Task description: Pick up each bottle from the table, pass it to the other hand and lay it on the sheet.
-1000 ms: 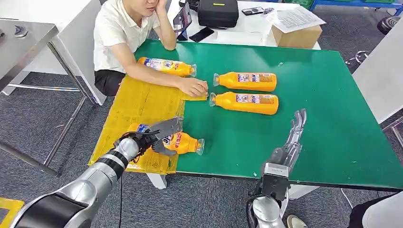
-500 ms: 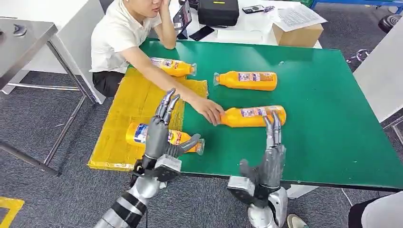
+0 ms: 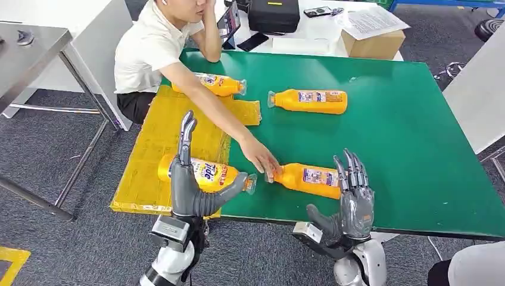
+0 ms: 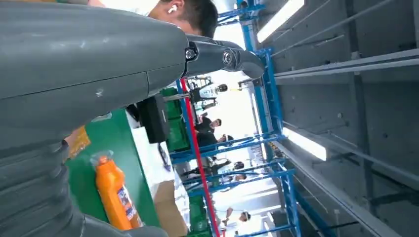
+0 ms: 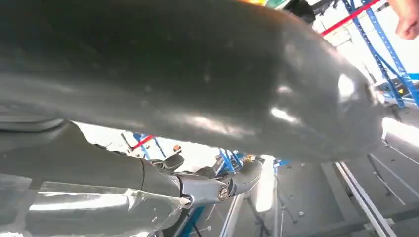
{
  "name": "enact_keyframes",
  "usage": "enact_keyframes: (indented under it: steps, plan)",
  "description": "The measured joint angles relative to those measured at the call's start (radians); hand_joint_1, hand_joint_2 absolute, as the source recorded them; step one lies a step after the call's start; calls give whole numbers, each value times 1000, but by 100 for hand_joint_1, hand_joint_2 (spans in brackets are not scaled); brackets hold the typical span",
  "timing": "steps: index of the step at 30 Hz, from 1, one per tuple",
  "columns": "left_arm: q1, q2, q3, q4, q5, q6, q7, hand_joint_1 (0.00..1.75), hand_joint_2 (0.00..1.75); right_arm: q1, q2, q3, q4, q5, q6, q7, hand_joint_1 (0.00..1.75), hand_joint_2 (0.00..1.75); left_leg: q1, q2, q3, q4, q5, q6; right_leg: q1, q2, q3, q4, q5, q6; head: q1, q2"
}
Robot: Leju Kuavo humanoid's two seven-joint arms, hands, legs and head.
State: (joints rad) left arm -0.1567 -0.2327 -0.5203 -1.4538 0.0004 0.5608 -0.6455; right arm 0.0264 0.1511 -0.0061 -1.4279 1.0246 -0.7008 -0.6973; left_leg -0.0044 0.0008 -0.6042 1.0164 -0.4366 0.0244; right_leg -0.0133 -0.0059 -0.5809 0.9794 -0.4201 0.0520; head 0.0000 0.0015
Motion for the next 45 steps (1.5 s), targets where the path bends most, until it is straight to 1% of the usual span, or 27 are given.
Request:
enact_keyframes:
  steps: [2,3,5,7,8,11,13,16,19,20,23,27,30,36,42,45]
  plan:
    - [0,0,-3,-5,1,0,0,0,175,0,-1,-6,5,10,0,0,0,0,0,0,0,0,0,0,0,0,0,0,0,0,0,0]
    - [1,0,-5,-7,1,0,0,0,175,0,-1,-8,7,22,0,0,0,175,0,0,0,0,0,0,0,0,0,0,0,0,0,0]
    - [3,2,-7,-14,0,-7,-5,0,175,-8,-1,-29,25,113,0,13,0,175,0,0,0,0,0,0,0,0,0,0,0,0,0,0]
    - [12,5,-9,-28,-3,-7,-8,0,175,-17,-2,-65,56,163,0,14,0,175,0,0,0,0,0,0,0,0,0,0,0,0,0,0]
    - [20,8,-11,-35,-12,-7,-4,0,175,-24,-5,-78,73,191,0,36,0,175,0,0,0,0,0,0,0,0,0,0,0,0,0,0]
    - [57,18,-12,-51,-63,3,74,0,175,-48,-47,-96,165,261,0,188,0,175,-1,-1,0,0,0,0,-1,-1,1,0,0,0,0,0]
    - [91,24,-12,-48,-74,-10,138,0,175,-50,-81,-103,200,293,0,260,0,175,-1,-2,0,0,0,1,-1,-2,0,-1,0,0,0,0]
    - [122,34,-19,-25,-67,-41,174,0,175,-67,-143,-105,292,309,0,372,0,175,-2,-2,-1,0,-1,1,-1,-1,0,-1,0,0,0,0]
    - [131,39,-38,-11,-48,-64,190,0,175,-101,-203,-83,395,290,0,424,0,175,-2,-2,-1,0,-1,1,-1,-1,0,-1,0,0,0,0]
    - [131,40,-44,-8,-41,-73,196,0,175,-116,-222,-72,430,280,4,435,0,175,-2,-2,-1,0,-1,1,-1,-1,0,-1,0,0,0,0]
    - [129,45,-63,-2,-19,-91,212,0,175,-168,-272,-32,536,219,83,449,0,175,-1,-2,0,0,-1,1,-1,-1,0,-1,0,0,0,0]
    - [116,48,-78,5,-10,-93,215,0,175,-250,-307,18,641,171,77,438,0,175,-1,0,4,0,-1,1,-1,-1,3,-1,0,0,0,0]
    - [114,48,-82,10,0,-93,217,0,175,-282,-311,55,690,154,41,438,0,175,-1,1,6,0,-1,1,-1,0,5,-1,0,0,0,0]
    - [111,49,-82,14,1,-70,213,0,175,-328,-311,118,737,163,27,445,0,175,-1,4,9,0,-1,2,-1,2,5,-1,2,-2,0,0]
    - [111,49,-82,14,1,-70,212,0,175,-348,-311,145,759,165,25,447,0,175,-1,4,12,0,0,3,-1,2,7,-2,3,-2,0,0]
    - [111,49,-83,14,3,-72,212,0,175,-351,-314,156,763,187,5,452,0,175,-1,4,12,0,1,3,-1,2,8,-1,4,-1,0,0]
